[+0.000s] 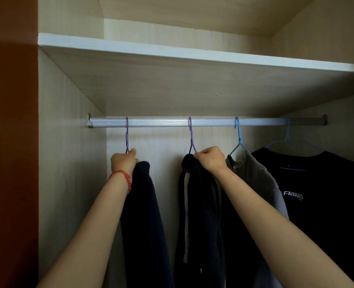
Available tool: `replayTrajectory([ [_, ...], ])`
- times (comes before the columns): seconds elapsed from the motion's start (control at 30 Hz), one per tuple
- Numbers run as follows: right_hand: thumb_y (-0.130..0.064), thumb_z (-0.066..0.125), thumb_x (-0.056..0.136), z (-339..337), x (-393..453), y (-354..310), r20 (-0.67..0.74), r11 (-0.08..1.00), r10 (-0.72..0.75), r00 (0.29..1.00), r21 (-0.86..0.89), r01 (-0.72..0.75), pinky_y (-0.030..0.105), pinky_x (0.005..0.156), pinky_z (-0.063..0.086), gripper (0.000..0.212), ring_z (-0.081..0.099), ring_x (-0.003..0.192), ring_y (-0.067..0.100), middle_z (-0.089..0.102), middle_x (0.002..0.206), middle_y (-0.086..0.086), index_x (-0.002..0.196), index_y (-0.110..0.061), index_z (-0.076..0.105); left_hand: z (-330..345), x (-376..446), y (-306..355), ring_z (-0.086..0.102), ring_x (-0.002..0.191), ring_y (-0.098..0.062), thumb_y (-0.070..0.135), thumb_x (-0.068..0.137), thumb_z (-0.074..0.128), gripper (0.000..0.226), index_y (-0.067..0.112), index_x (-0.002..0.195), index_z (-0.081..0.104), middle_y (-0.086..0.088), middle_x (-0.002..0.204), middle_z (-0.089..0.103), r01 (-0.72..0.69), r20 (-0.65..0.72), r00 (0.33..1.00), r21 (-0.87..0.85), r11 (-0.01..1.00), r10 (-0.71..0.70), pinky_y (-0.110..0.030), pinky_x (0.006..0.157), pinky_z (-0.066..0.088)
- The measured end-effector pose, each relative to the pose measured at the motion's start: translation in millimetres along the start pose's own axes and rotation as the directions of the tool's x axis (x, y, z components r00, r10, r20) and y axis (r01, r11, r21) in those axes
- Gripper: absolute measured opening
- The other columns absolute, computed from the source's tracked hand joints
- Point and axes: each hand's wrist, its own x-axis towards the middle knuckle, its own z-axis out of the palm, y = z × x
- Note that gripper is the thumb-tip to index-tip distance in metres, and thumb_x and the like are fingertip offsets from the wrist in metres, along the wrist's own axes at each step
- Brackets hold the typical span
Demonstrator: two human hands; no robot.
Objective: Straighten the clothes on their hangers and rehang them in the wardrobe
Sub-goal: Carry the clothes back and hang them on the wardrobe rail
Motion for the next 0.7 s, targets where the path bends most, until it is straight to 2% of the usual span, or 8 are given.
replayTrajectory([
  [0.07,-0.019,0.057,0.086,-3,-5,0,-0.005,0.999,-0.037,0.999,-0.017,0.037,0.025,0.058,0.040,0.032,0.061,0.082,0.031,0.067,0.087,0.020,0.096,0.010,0.067,2,-3,2,0.049,0.061,-0.015,0.020,0.088,0.054,0.017,0.004,0.084,0.056,-0.008,0.084,0.058,-0.053,0.006,0.999,0.067,0.996,0.053,-0.033,0.075,0.046],
  [0.17,-0.022,0.057,0.086,-8,-14,-1,-0.006,0.994,-0.093,0.996,-0.057,0.093,0.028,0.076,0.046,0.028,0.062,0.099,0.030,0.069,0.103,0.016,0.098,0.001,0.070,6,-12,5,0.049,0.063,-0.018,0.017,0.086,0.054,0.016,0.004,0.079,0.056,-0.007,0.084,0.056,-0.177,0.019,0.984,0.168,0.970,0.176,-0.030,0.069,0.045],
  [0.2,-0.023,0.057,0.086,-10,-16,-2,-0.011,0.991,-0.108,0.994,-0.077,0.107,0.029,0.080,0.047,0.029,0.061,0.101,0.030,0.069,0.104,0.016,0.099,0.000,0.069,8,-15,6,0.055,0.074,-0.024,0.019,0.085,0.054,0.019,0.001,0.082,0.059,-0.010,0.089,0.059,-0.212,0.026,0.977,0.204,0.956,0.211,-0.032,0.075,0.047],
  [0.27,-0.024,0.057,0.086,-14,-23,-4,-0.017,0.985,-0.135,0.991,-0.115,0.132,0.032,0.085,0.046,0.031,0.059,0.104,0.031,0.068,0.108,0.017,0.103,0.001,0.067,11,-24,5,0.054,0.108,-0.033,0.025,0.085,0.054,0.038,0.000,0.113,0.059,-0.018,0.122,0.054,-0.228,0.028,0.973,0.299,0.927,0.230,-0.039,0.095,0.044],
  [0.37,-0.024,0.057,0.087,-23,-37,-3,-0.014,0.978,-0.165,0.986,-0.134,0.162,0.028,0.090,0.043,0.034,0.057,0.111,0.028,0.065,0.116,0.013,0.114,-0.004,0.063,15,-46,1,0.043,0.123,-0.038,0.028,0.086,0.054,0.048,0.009,0.129,0.048,-0.019,0.138,0.036,-0.314,0.036,0.944,0.408,0.857,0.328,-0.044,0.105,0.038],
  [0.53,-0.017,0.058,0.087,-47,-75,8,-0.161,0.953,-0.303,0.939,-0.059,0.297,0.022,0.093,0.042,0.032,0.060,0.107,0.014,0.067,0.110,0.003,0.118,-0.014,0.062,35,-96,-9,0.038,0.129,-0.031,0.026,0.087,0.055,0.040,0.010,0.124,0.055,-0.014,0.136,0.043,-0.617,0.158,0.765,0.458,0.640,0.624,-0.041,0.109,0.028],
  [0.63,-0.013,0.058,0.086,-70,-98,21,-0.289,0.926,-0.374,0.881,-0.061,0.373,0.019,0.087,0.045,0.029,0.061,0.094,0.009,0.065,0.098,-0.007,0.114,-0.016,0.064,56,-126,-19,0.039,0.128,-0.028,0.029,0.086,0.052,0.037,0.011,0.118,0.060,-0.011,0.133,0.047,-0.758,0.270,0.639,0.377,0.531,0.720,-0.038,0.108,0.028],
  [0.7,-0.010,0.058,0.085,-89,-107,37,-0.374,0.925,-0.365,0.852,-0.044,0.377,0.021,0.087,0.047,0.028,0.063,0.092,0.010,0.067,0.098,-0.003,0.112,-0.014,0.066,70,-143,-25,0.044,0.125,-0.028,0.032,0.082,0.046,0.042,0.010,0.113,0.063,-0.011,0.128,0.052,-0.815,0.320,0.574,0.305,0.492,0.753,-0.038,0.106,0.031],
])
